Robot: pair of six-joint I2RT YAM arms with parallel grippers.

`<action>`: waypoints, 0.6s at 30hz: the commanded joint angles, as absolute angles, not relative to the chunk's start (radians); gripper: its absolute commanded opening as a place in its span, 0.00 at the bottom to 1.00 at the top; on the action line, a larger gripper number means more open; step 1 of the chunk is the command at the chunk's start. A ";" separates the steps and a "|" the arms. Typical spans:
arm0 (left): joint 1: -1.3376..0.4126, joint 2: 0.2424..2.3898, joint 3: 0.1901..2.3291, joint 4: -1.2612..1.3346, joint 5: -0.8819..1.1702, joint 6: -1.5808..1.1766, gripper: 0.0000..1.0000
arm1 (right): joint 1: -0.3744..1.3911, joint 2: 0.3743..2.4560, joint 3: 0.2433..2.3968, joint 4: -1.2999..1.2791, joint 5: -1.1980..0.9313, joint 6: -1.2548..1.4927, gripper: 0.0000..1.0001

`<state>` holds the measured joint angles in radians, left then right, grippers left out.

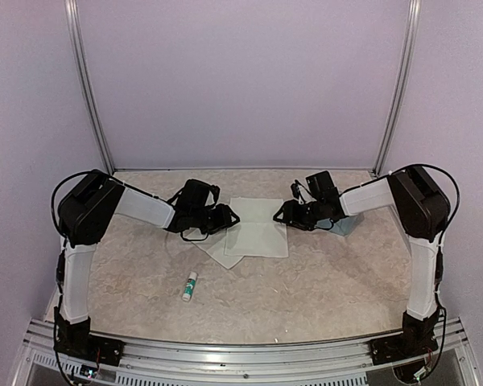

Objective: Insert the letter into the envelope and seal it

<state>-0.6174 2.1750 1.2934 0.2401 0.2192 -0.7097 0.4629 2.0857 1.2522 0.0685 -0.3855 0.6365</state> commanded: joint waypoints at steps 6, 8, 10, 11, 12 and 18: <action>-0.615 2.218 1.300 0.259 0.271 -0.720 0.38 | 0.477 2.121 1.251 0.105 -0.474 0.684 0.55; -0.615 2.209 1.284 0.277 0.269 -0.727 0.37 | 0.477 2.118 1.250 0.107 -0.474 0.681 0.52; -0.615 2.197 1.269 0.291 0.266 -0.733 0.37 | 0.477 2.114 1.243 0.111 -0.474 0.682 0.48; -0.615 2.193 1.266 0.291 0.265 -0.734 0.37 | 0.477 2.110 1.239 0.117 -0.475 0.685 0.45; -0.615 2.191 1.263 0.290 0.265 -0.735 0.34 | 0.477 2.105 1.232 0.124 -0.478 0.688 0.44; -0.607 2.160 1.223 0.323 0.278 -0.754 0.14 | 0.477 2.057 1.200 0.146 -0.484 0.695 0.38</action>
<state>-0.6155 2.1906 1.2663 0.2897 0.2581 -0.7368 0.4629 2.0968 1.2282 0.1177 -0.4702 0.6861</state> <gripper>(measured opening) 0.176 0.406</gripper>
